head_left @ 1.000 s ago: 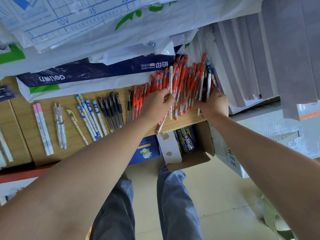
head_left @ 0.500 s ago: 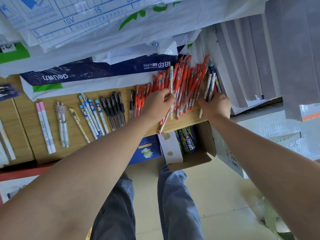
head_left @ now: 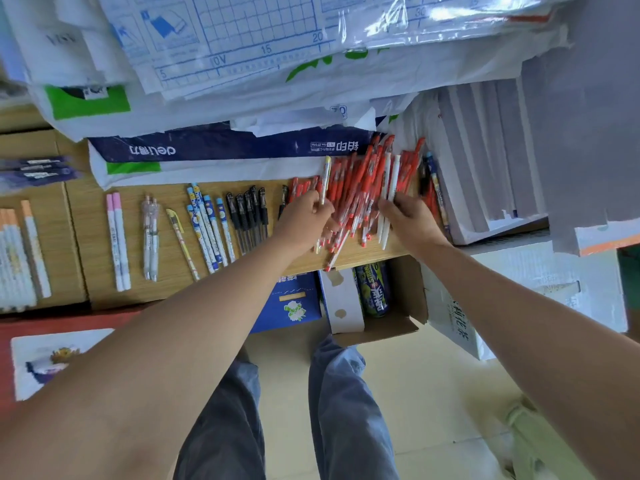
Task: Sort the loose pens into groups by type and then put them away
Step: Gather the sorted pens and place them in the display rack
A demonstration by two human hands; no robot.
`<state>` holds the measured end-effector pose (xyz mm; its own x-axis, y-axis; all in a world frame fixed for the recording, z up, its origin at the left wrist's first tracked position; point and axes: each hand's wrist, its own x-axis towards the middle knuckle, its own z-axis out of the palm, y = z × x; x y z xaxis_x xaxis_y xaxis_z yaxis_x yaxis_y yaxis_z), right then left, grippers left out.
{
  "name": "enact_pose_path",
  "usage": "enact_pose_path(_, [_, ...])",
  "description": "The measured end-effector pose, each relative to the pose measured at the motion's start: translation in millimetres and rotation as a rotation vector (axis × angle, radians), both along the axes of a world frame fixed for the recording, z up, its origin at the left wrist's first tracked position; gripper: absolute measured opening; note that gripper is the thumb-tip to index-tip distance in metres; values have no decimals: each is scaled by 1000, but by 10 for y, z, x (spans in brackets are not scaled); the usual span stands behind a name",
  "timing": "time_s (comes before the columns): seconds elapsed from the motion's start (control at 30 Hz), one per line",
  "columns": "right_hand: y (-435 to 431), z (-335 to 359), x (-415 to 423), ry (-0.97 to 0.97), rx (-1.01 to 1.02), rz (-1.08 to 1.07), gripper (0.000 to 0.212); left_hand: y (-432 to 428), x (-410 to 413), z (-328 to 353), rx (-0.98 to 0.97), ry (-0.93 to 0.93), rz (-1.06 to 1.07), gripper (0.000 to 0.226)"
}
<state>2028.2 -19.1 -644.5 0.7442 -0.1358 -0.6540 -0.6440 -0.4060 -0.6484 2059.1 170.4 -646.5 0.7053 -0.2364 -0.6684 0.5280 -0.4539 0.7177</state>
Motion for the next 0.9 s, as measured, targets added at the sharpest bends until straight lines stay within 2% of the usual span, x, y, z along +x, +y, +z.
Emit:
enact_pose_path(0.07, [188,33,-12,25,57,53,36,168,-31,92,-52,70,93,14])
enact_pose_path(0.2, [685,160,-43,150,295,171,27,596,-138,197,-120,134,330,20])
enact_pose_path(0.33, [1243,250,-99,305,451,373,27,1083,-265,305,-206,127,522,18])
enact_pose_path(0.47, [1786,307,-155,339,449,491,25,1617,-436,333,-171,60,580,21])
enact_pose_path(0.6, [2338,358,-214,317,412,554,26,2139,-619,341,-134,23,583,14])
enact_pose_path(0.7, [2728,401,-250,305,382,600,26,2481,-729,358,-165,-19,611,23])
enact_pose_path(0.9, [3471,442,-351,363,364,628,26,3187,-854,334,-116,2,560,17])
